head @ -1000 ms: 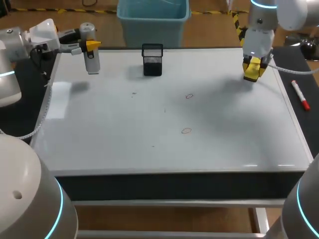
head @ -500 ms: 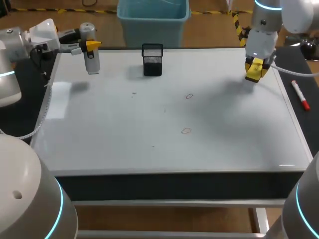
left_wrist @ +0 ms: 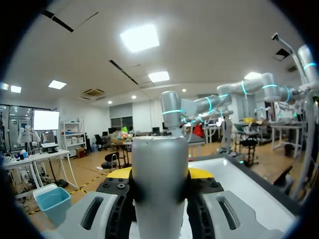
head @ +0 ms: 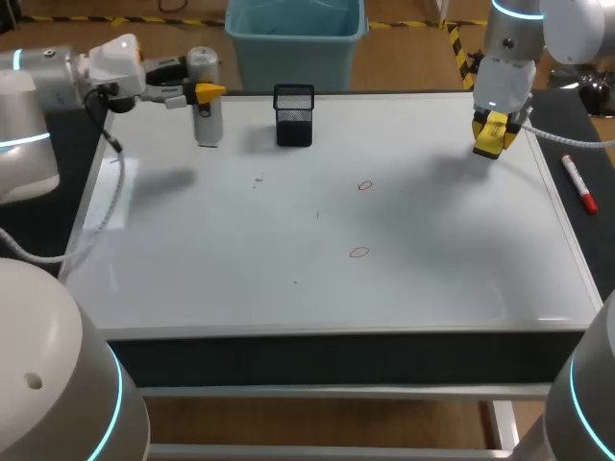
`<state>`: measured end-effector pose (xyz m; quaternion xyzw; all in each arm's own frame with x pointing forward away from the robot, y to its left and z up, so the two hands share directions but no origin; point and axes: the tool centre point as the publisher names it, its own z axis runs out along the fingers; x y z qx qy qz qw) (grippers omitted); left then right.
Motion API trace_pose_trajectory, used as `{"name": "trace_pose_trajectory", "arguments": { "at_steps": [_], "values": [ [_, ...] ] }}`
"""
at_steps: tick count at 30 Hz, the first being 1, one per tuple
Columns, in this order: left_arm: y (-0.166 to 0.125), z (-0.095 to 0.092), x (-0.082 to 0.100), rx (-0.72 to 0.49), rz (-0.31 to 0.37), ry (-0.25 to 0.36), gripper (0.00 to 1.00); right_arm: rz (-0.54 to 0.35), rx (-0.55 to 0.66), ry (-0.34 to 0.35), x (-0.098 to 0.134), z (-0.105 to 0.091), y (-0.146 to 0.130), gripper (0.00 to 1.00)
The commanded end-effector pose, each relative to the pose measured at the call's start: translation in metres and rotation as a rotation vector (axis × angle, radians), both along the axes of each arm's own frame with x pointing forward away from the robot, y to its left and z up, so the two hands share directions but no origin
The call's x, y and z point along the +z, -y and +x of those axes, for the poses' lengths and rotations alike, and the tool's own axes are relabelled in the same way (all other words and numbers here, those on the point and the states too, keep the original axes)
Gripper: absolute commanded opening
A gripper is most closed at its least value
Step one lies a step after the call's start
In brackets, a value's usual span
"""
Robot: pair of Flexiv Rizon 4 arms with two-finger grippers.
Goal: Pick up the inspection probe, press it on each red-marked spot on the whiteboard one by one, put down the probe, pick up the eraser, and wipe off all the red marks.
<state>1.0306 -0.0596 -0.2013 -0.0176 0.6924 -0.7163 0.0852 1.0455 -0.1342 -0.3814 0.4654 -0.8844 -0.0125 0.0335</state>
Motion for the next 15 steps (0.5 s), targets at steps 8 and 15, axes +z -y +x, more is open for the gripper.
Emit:
{"name": "trace_pose_trajectory", "arguments": {
  "at_steps": [8,15],
  "values": [
    [0.099,-0.018,0.011,-0.187,-0.034,0.022,0.0,-0.003,0.002,0.001,0.001,0.0,0.001,0.0],
    [0.147,-0.033,0.01,-0.288,-0.068,0.017,0.0,-0.003,0.002,0.001,0.001,0.0,0.001,0.0]
  ]
}}
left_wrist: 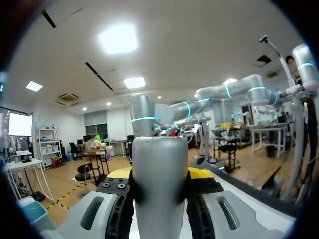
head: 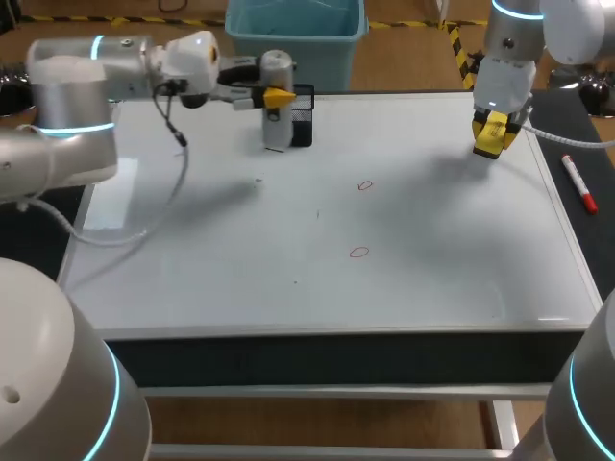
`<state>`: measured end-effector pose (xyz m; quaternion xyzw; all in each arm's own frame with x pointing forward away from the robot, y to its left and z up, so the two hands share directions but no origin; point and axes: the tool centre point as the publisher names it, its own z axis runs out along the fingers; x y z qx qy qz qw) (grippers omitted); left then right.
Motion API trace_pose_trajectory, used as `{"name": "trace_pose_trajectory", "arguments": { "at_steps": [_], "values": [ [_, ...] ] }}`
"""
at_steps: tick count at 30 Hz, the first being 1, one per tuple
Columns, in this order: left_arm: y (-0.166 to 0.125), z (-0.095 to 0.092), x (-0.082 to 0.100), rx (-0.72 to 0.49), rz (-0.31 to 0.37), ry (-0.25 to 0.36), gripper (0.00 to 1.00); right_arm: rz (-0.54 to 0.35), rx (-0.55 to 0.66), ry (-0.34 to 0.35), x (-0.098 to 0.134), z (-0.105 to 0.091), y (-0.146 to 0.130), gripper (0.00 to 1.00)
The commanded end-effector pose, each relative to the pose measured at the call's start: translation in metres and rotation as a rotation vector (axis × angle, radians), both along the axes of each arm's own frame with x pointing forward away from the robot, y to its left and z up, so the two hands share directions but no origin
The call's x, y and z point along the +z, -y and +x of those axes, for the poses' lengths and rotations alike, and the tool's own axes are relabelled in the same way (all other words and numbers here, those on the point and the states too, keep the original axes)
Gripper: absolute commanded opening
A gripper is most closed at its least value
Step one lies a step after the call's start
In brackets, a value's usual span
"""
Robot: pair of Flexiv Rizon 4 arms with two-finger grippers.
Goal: Pick up the inspection probe, press it on each red-marked spot on the whiteboard one by one, put down the probe, pick up the eraser, and wipe off all the red marks.
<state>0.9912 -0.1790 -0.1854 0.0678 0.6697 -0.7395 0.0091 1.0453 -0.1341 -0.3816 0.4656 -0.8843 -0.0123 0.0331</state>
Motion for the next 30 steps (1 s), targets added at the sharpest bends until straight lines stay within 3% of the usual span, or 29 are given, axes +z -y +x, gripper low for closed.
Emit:
{"name": "trace_pose_trajectory", "arguments": {
  "at_steps": [1,13,19,30],
  "values": [
    [0.033,0.006,-0.007,-0.071,-0.013,-0.005,0.0,-0.003,0.002,0.0,0.001,0.0,0.001,0.0],
    [0.094,0.003,-0.024,-0.152,-0.024,-0.025,0.0,-0.003,0.002,0.0,0.001,0.0,0.001,0.0],
    [0.116,0.002,-0.034,-0.142,-0.035,-0.033,0.0,-0.003,0.002,0.0,0.001,0.0,0.001,0.0],
    [0.149,-0.01,-0.041,-0.077,0.003,-0.034,0.0,-0.003,0.002,0.0,0.001,0.0,0.001,0.0]
  ]
}}
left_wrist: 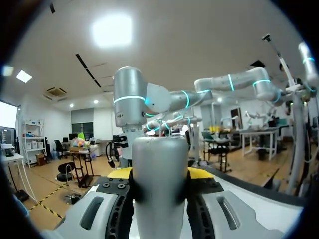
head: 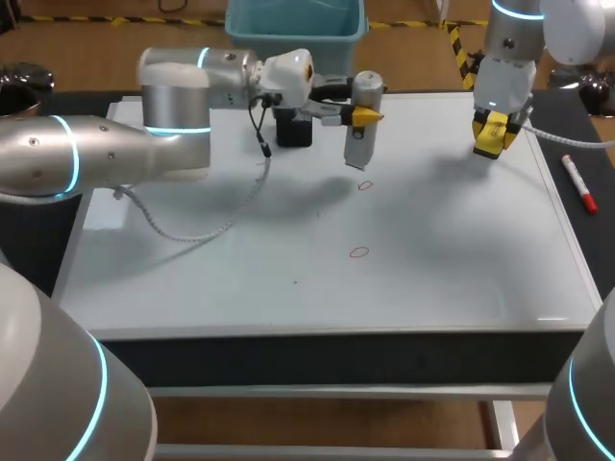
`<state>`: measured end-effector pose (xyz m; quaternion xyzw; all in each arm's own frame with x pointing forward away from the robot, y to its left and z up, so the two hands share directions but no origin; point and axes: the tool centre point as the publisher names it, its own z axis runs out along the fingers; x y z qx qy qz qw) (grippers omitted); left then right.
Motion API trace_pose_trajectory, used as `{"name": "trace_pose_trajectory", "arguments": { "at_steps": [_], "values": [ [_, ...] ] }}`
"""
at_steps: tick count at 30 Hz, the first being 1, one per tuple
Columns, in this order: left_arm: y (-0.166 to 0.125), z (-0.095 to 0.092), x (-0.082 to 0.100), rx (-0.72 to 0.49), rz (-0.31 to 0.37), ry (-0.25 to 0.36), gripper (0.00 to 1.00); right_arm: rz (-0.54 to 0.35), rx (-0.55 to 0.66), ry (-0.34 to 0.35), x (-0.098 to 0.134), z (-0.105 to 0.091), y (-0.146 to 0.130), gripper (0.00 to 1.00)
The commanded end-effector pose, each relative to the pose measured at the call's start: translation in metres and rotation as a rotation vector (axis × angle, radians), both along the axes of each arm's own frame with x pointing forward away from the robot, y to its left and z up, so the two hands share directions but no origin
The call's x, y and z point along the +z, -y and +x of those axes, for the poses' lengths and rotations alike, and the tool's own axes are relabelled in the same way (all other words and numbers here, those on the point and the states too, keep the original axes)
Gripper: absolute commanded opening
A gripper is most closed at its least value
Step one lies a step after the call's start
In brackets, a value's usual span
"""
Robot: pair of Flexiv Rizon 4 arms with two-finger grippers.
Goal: Pick up the inspection probe, press it on each red-marked spot on the whiteboard one by one, put down the probe, pick up the eraser, and wipe off all the red marks.
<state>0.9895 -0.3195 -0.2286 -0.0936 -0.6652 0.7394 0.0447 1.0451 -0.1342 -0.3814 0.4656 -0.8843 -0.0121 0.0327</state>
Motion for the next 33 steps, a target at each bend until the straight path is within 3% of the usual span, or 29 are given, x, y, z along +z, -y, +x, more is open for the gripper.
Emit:
{"name": "trace_pose_trajectory", "arguments": {
  "at_steps": [1,19,33],
  "values": [
    [0.01,-0.009,0.0,0.039,0.004,0.001,0.0,-0.003,0.002,-0.001,0.001,0.0,0.001,0.0],
    [0.011,-0.003,-0.033,0.118,-0.034,-0.066,0.0,-0.003,0.002,-0.001,0.001,0.0,0.001,0.0],
    [0.008,0.005,-0.043,0.143,-0.052,-0.111,0.0,-0.003,0.002,-0.001,0.001,0.0,0.001,0.0]
  ]
}}
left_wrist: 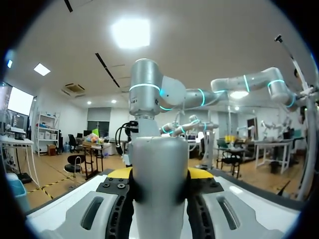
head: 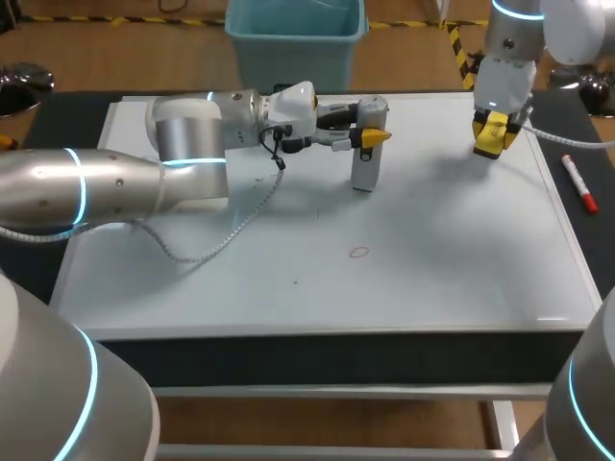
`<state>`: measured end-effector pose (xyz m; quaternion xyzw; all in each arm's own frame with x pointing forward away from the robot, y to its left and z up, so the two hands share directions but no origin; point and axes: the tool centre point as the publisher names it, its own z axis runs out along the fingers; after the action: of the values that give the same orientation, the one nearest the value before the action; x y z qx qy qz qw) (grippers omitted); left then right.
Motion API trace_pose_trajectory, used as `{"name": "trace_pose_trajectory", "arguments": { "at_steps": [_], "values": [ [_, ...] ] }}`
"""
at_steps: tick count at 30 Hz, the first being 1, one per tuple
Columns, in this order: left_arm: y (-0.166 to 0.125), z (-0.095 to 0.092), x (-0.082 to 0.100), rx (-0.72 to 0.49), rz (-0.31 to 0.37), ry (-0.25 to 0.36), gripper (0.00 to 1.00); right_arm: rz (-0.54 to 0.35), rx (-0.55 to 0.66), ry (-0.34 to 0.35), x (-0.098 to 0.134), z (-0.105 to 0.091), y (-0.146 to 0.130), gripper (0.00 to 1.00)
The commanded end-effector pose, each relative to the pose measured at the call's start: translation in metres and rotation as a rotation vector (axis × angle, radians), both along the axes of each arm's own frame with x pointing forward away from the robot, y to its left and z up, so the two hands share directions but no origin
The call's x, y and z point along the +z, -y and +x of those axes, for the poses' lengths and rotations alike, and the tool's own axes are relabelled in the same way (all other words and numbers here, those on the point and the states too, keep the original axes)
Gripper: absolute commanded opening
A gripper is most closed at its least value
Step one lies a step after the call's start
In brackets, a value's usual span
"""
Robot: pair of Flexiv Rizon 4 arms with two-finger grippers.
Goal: Pick up the inspection probe, press it on each red-marked spot on the whiteboard one by one, put down the probe, pick up the eraser, and wipe off all the red marks.
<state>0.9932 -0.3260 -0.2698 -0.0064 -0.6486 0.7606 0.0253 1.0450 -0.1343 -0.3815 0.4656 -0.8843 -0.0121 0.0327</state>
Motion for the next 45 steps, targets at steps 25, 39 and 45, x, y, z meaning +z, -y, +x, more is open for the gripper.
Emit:
{"name": "trace_pose_trajectory", "arguments": {
  "at_steps": [25,39,45],
  "values": [
    [-0.005,-0.001,-0.007,0.002,0.061,-0.009,0.0,-0.003,0.002,-0.001,0.001,0.001,0.001,0.0],
    [-0.005,-0.001,0.005,0.001,0.031,0.005,0.0,-0.003,0.002,-0.001,0.001,0.001,0.001,0.0],
    [-0.008,0.0,0.036,0.001,0.011,0.066,0.0,-0.003,0.002,-0.001,0.001,0.001,0.001,0.0]
  ]
}}
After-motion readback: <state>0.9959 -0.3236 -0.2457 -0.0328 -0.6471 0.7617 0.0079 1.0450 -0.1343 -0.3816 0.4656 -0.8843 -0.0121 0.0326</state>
